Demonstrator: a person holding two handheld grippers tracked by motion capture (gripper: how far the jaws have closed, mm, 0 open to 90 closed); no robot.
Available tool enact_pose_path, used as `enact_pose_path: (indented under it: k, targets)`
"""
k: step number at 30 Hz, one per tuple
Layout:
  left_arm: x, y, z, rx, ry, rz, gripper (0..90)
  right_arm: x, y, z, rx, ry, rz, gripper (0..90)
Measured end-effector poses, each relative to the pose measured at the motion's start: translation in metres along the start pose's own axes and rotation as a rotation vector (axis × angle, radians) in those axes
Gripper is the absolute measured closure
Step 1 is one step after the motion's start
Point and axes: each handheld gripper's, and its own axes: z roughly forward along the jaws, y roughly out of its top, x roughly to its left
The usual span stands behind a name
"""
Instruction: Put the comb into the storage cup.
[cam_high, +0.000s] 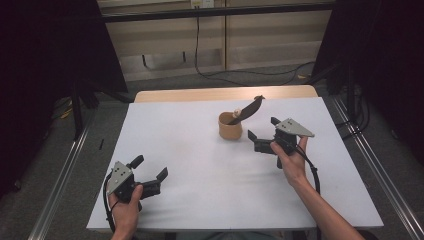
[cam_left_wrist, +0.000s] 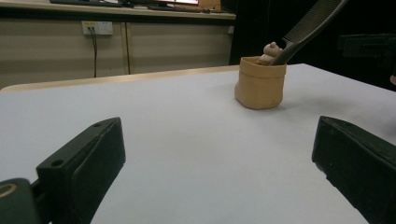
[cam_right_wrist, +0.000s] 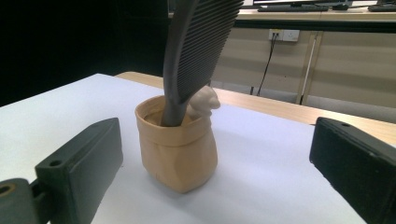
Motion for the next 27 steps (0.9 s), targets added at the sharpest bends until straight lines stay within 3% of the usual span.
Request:
enact_pose_path:
  k: [6, 9, 18, 27]
  targets:
    - [-0.005, 0.001, -0.001, -0.003, -0.002, 0.017, 2.9, 0.001, -0.002, -0.015, -0.015, -0.015, -0.001, 0.0]
    - [-0.005, 0.001, -0.001, 0.019, 0.004, 0.034, 2.9, 0.001, -0.004, -0.020, -0.031, -0.033, -0.012, 0.5]
    - [-0.002, 0.000, -0.001, 0.007, 0.002, -0.005, 3.0, 0.002, -0.010, -0.036, -0.041, -0.029, -0.007, 0.4]
    - [-0.001, 0.001, -0.003, 0.003, 0.006, 0.001, 3.0, -0.002, -0.016, -0.051, -0.051, -0.049, -0.013, 0.4]
